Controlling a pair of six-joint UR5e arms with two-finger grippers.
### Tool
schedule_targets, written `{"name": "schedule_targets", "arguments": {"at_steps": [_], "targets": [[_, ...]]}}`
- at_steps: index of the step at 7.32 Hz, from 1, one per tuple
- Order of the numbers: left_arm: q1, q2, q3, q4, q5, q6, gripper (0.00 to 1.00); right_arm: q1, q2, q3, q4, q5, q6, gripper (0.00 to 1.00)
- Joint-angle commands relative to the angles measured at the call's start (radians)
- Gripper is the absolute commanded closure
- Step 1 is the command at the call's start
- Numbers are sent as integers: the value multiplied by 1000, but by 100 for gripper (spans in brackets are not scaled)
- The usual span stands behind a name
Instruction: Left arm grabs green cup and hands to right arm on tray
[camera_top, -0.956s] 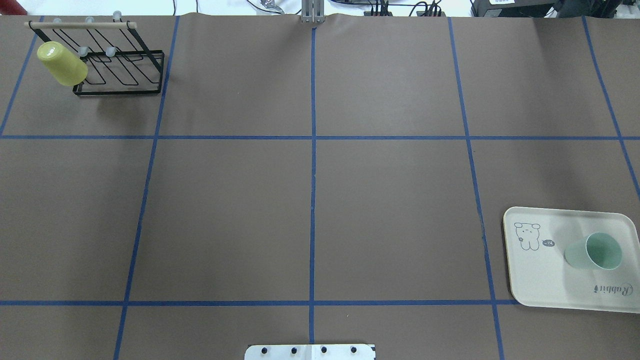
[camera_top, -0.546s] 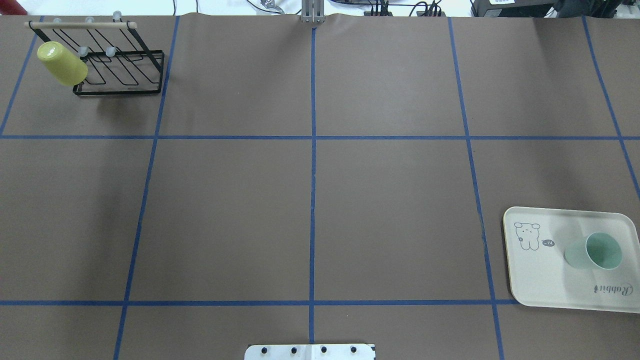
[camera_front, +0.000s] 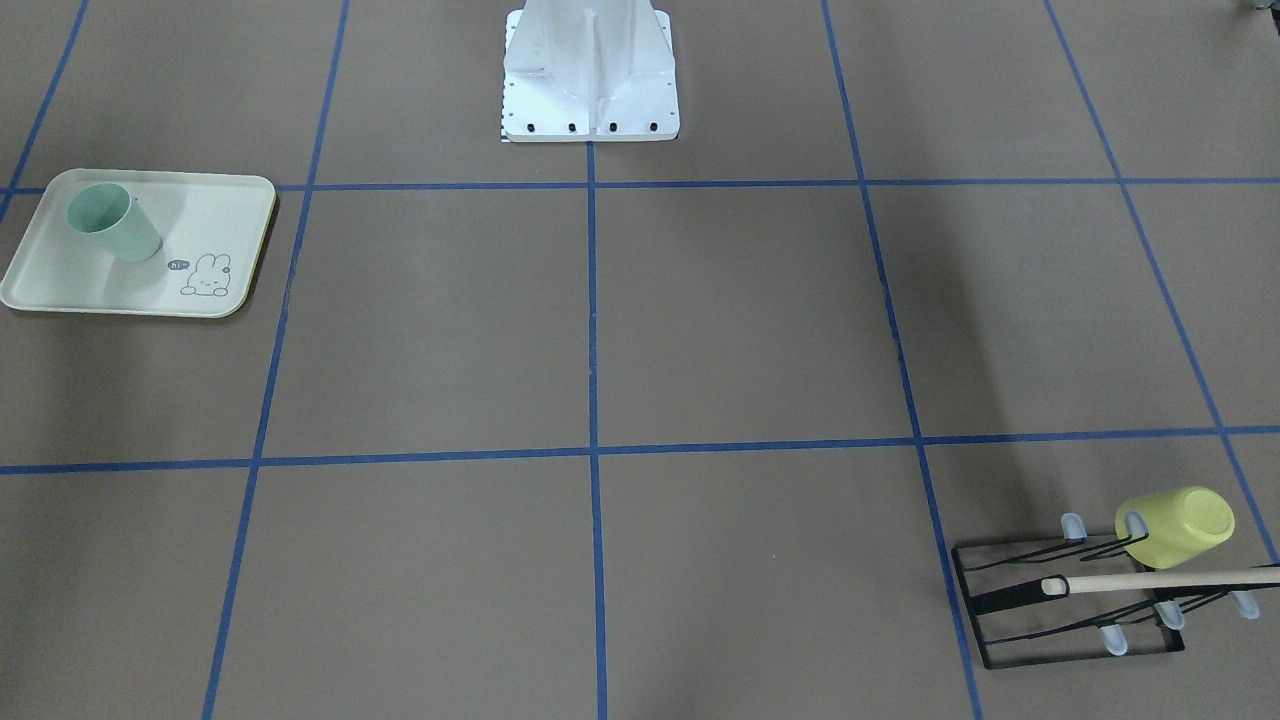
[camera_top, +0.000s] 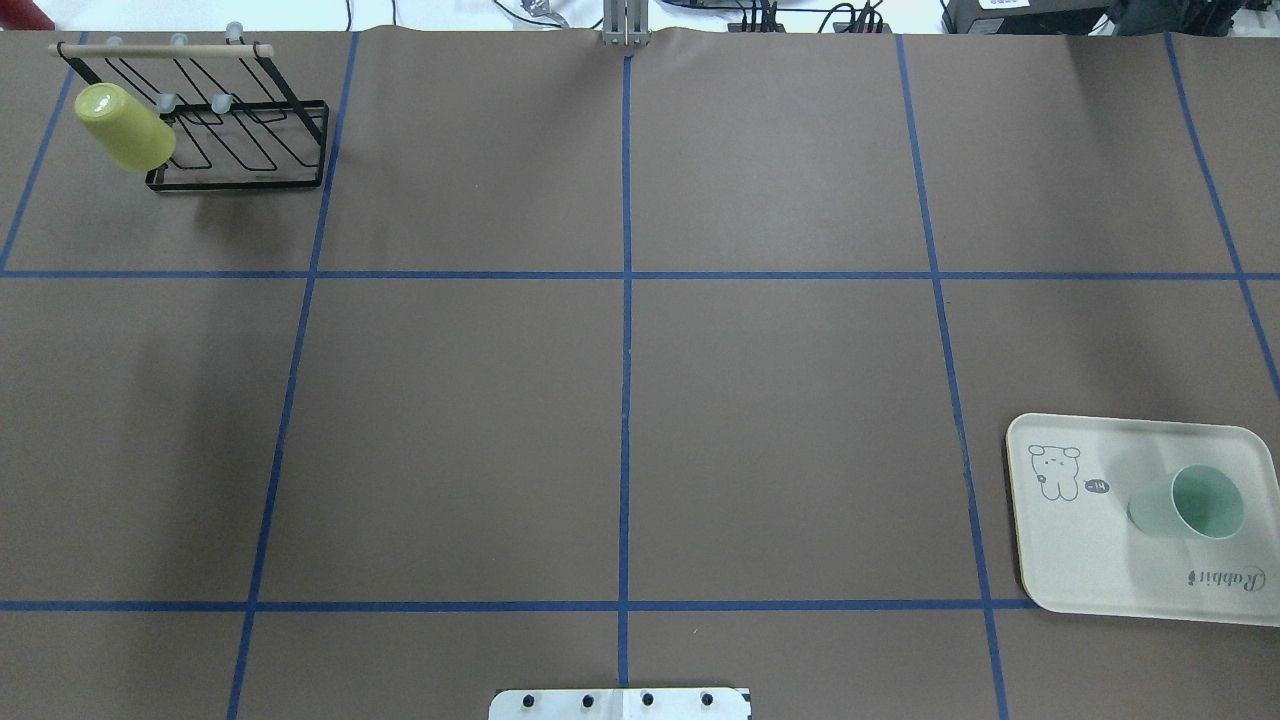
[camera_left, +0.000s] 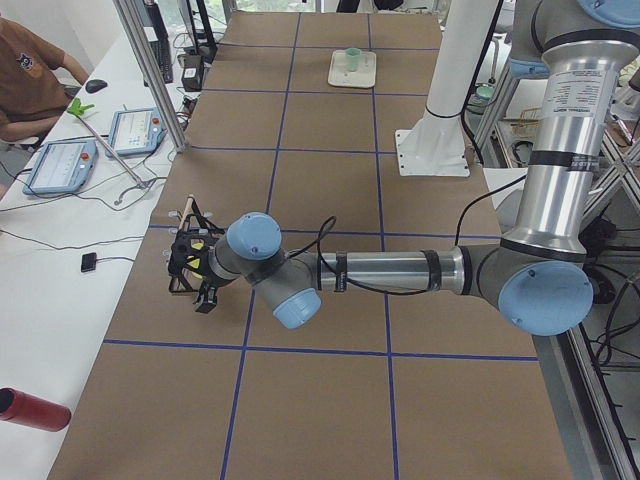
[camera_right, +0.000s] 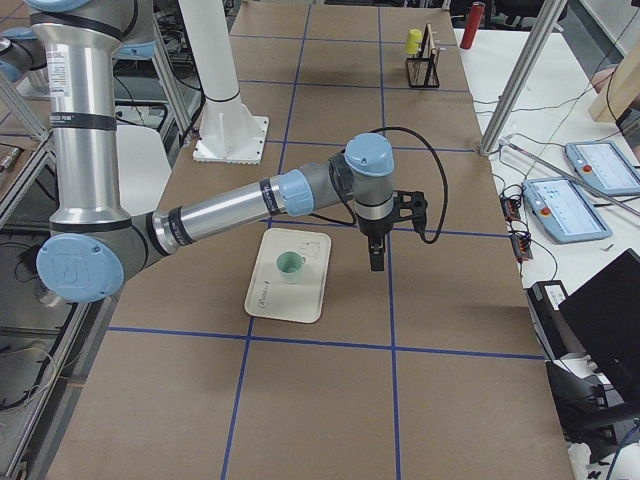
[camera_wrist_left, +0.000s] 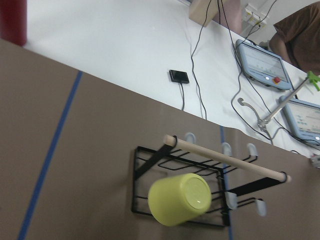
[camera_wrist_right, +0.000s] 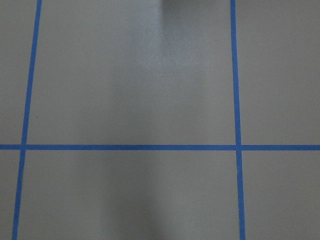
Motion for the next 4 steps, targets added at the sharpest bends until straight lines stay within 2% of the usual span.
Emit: {"name": "schedule_targets", "arguments": {"at_steps": [1,4], "targets": [[-7,25,-50,256,-1,226,1,10,-14,1,0,4,-3,0],[-4,59,-247,802,2,556,1,12,-14,-10,-4,13,-3,0]]}}
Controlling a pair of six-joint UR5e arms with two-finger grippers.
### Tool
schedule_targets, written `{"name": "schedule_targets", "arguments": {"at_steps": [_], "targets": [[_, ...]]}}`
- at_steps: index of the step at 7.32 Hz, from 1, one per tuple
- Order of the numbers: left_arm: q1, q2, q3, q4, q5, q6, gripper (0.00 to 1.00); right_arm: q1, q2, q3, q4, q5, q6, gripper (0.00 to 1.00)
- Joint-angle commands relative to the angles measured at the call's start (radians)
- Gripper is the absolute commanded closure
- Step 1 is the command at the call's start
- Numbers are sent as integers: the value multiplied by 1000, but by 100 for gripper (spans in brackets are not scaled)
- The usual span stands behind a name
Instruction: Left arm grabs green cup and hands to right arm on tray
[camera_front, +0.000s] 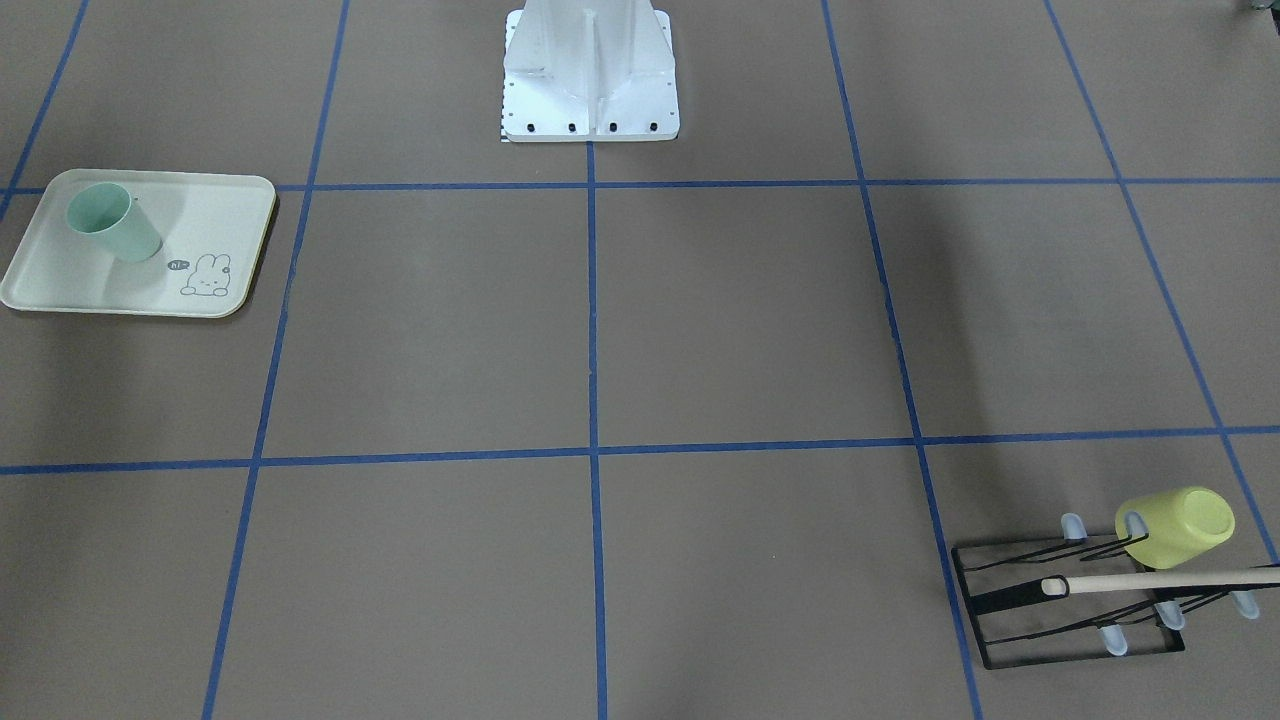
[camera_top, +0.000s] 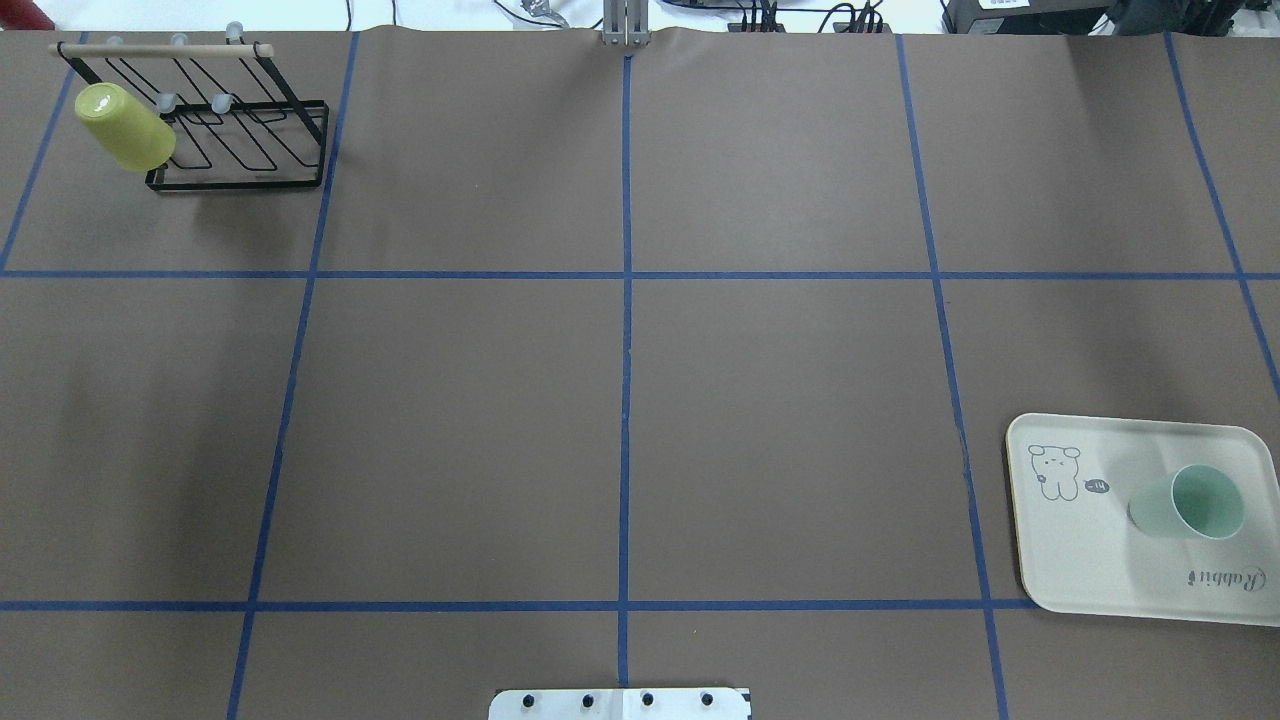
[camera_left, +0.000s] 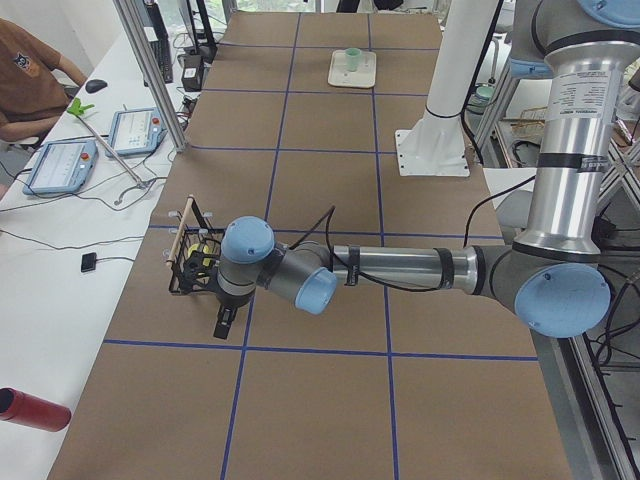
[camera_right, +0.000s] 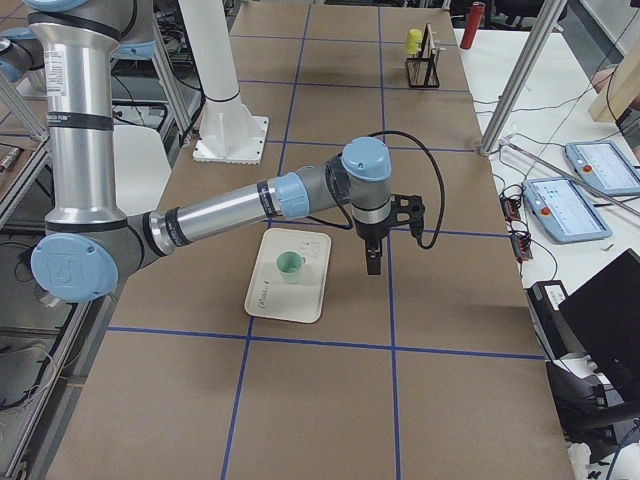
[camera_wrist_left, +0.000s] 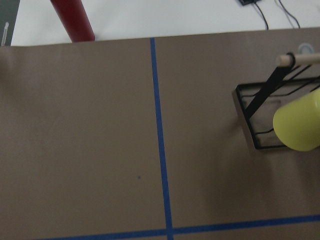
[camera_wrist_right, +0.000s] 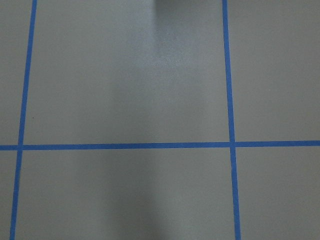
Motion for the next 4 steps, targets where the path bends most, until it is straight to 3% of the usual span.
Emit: {"name": "schedule_targets", "arguments": {"at_steps": [1,2,4], "targets": [[-4,39,-163,383,2,174,1,1,1,-5,-42,2,0,0],[0,113,-251,442,-1,183,1,-2,-1,-5,-79,2,-12,0],[2,168,-275,446,-50,183,1,-2,-10,-18,-129,2,-38,0]]}}
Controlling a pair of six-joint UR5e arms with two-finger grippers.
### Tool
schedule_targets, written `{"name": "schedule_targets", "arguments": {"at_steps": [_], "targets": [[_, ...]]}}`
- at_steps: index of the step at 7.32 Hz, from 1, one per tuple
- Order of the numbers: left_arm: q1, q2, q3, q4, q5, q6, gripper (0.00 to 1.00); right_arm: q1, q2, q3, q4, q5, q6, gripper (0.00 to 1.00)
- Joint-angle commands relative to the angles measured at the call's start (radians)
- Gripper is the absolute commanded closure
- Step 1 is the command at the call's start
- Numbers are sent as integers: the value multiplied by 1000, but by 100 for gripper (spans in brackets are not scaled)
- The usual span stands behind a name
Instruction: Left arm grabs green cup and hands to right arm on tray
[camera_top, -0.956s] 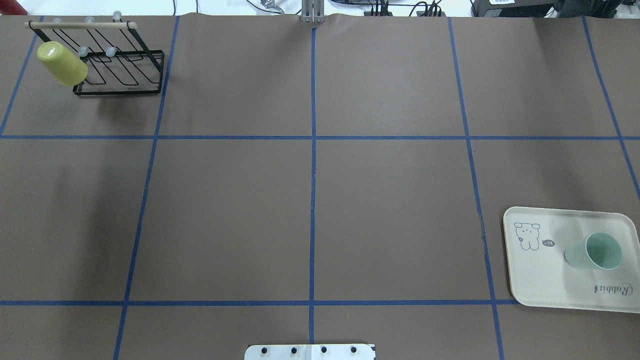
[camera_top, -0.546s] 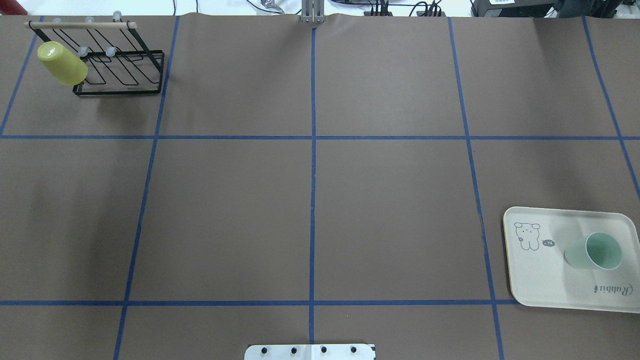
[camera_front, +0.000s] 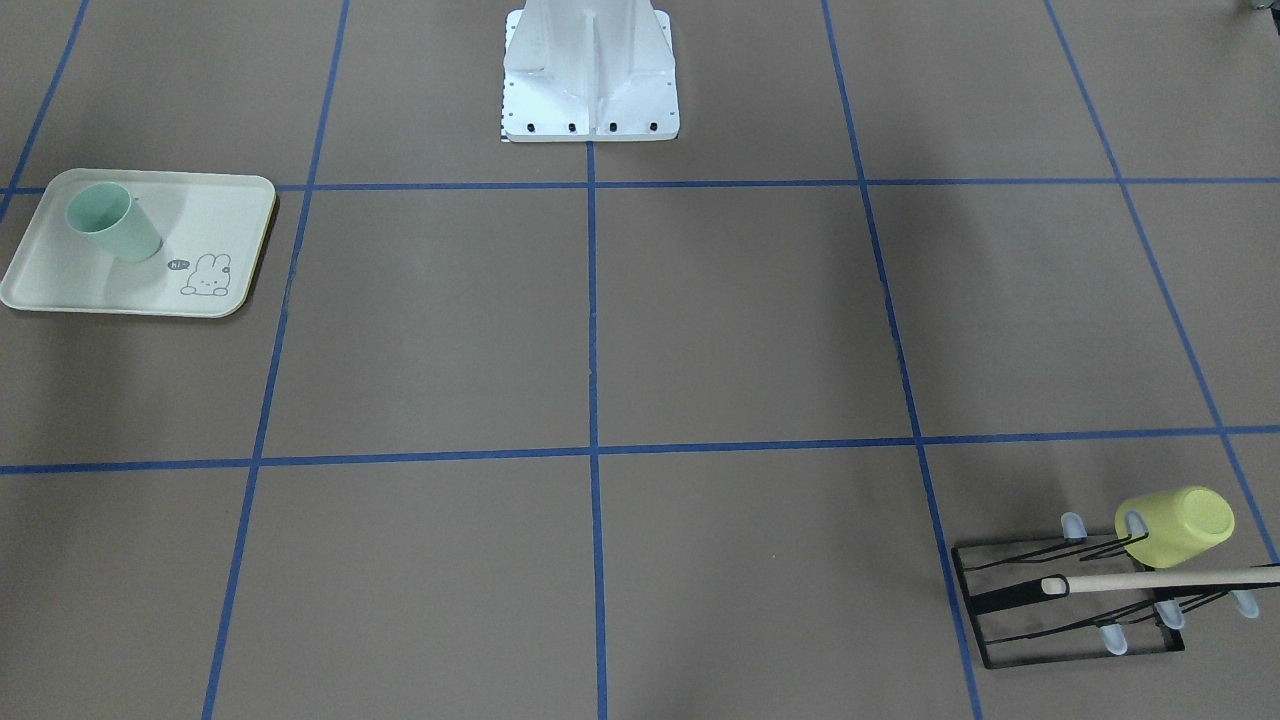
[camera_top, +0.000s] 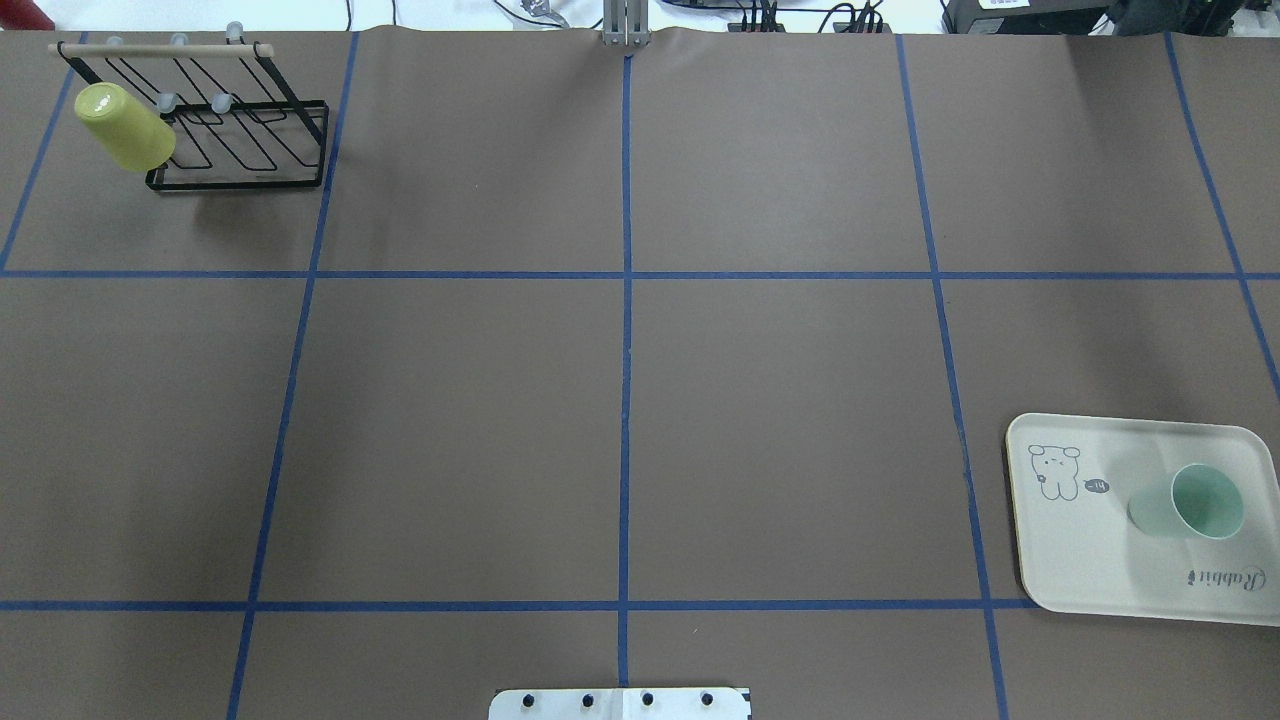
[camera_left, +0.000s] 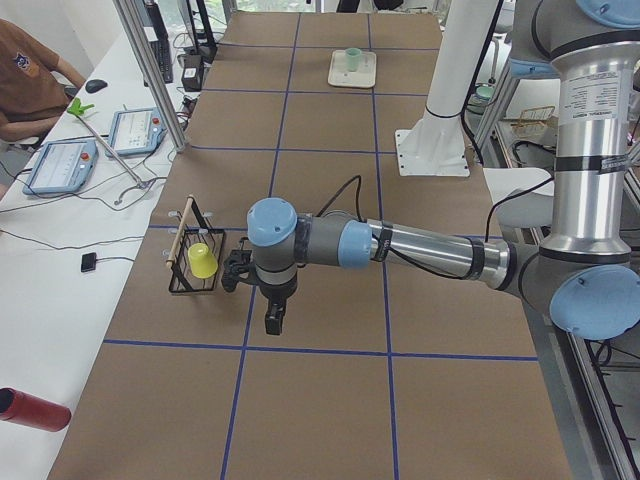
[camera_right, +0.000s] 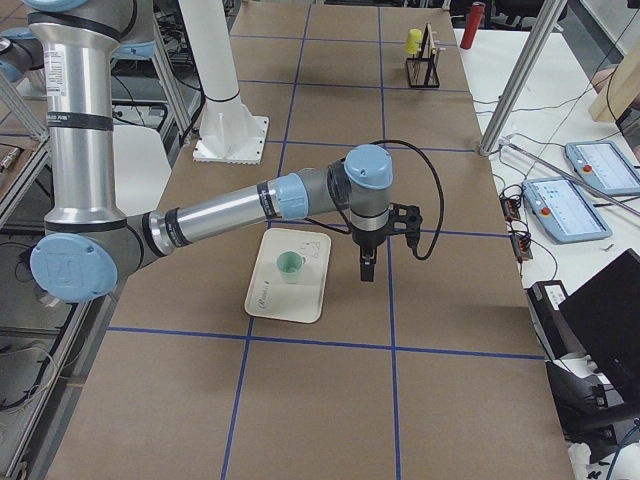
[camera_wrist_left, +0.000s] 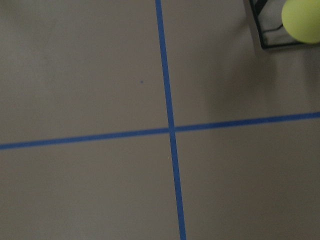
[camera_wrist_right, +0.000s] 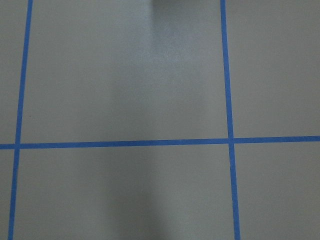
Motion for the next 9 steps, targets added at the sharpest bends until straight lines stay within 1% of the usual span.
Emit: {"name": "schedule_targets", "arguments": {"at_steps": [1,2,3,4,6,9], "targets": [[2,41,-30,17,-49,6,1,-1,-10,-21,-37,2,-14,0],[3,41,-27,14,-49,4,1,-4,-19,-19,-37,0,-22,0],[3,41,-36,14,-49,-2,0,-14,-37,-22,-38,0,-102,0],[3,41,-42,16,-51,-8,0,-16,-56,-17,-38,-1,-143,0],[5,42,-38,6,-34,6,0,-19,-63,-14,-50,-3,-143,0],[6,32,-27,6,-38,-8,0,-19,-53,-23,-44,-1,-116,0]]}}
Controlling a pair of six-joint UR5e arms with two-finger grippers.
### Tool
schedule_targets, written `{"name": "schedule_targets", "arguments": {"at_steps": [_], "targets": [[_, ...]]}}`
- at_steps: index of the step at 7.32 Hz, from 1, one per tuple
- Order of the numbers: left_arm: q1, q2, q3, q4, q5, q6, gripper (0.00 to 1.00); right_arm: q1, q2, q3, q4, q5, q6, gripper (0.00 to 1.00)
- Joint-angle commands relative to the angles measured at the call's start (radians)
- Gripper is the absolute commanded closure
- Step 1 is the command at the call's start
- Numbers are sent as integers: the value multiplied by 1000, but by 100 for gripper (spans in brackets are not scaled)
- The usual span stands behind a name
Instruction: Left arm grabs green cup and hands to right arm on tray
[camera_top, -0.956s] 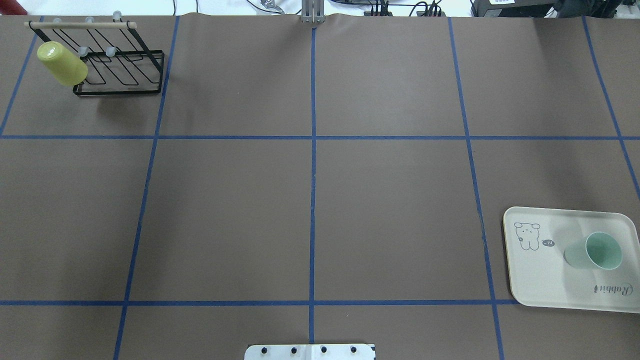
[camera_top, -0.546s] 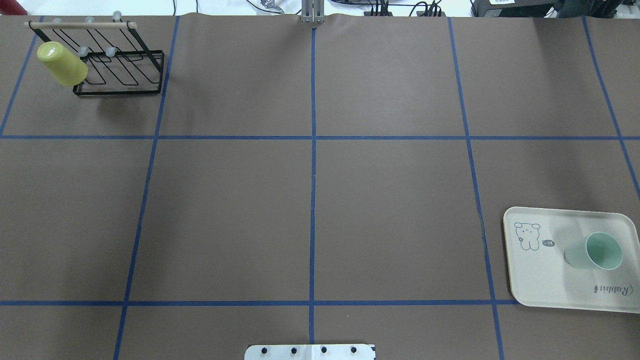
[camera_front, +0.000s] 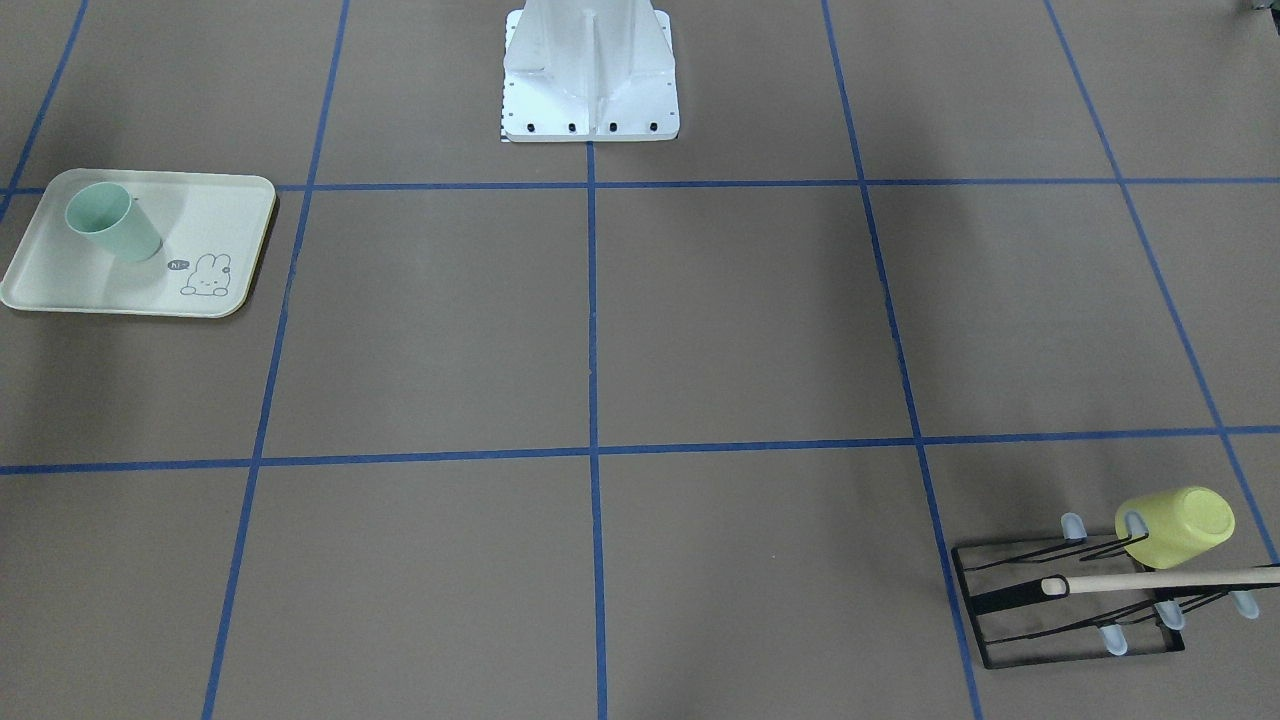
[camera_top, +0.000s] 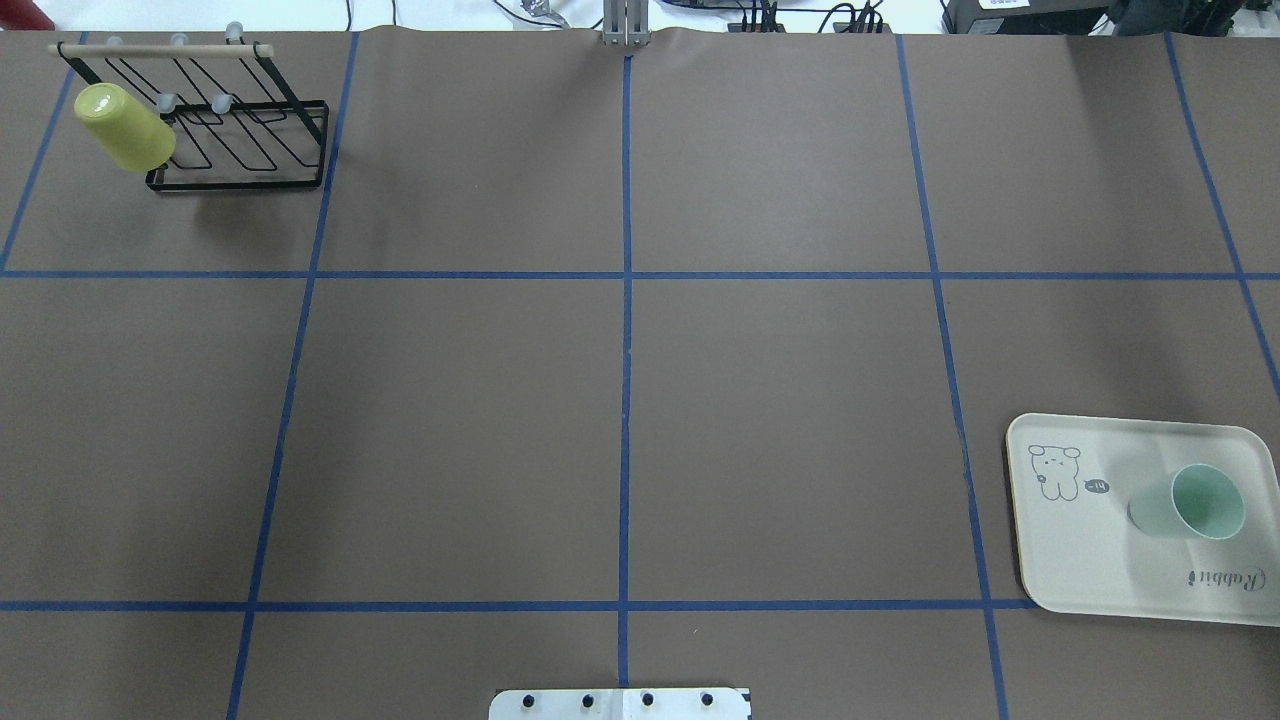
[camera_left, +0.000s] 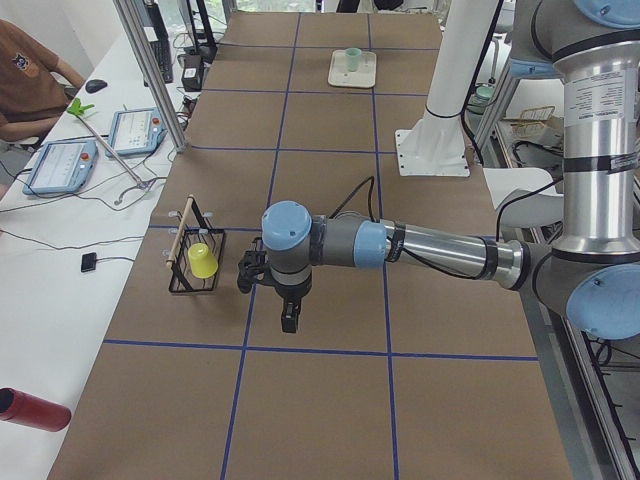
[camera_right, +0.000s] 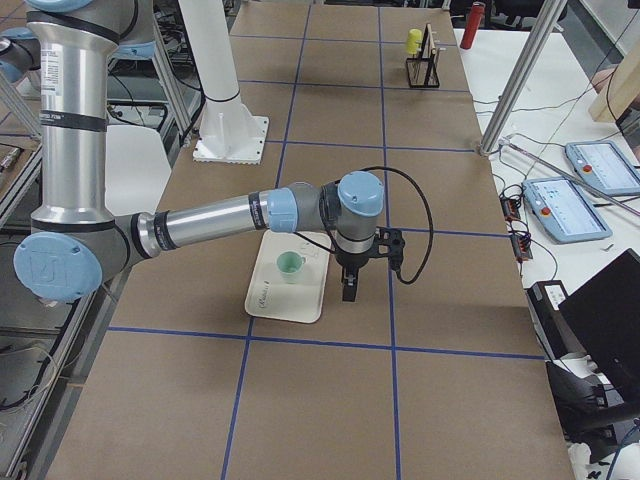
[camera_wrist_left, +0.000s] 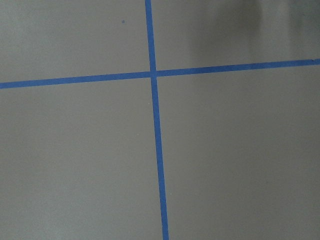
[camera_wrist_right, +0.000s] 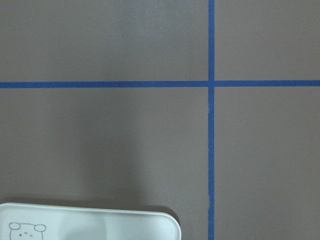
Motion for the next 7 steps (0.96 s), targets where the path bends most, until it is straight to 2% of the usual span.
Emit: {"name": "schedule_targets", "arguments": {"at_steps": [1,7], "targets": [[0,-2,3,-1,-1,-1,0,0,9,-7,5,0,13,0],[5,-7,-4,-4,0,0,0,-2,12,-13,6,14,1,0]]}}
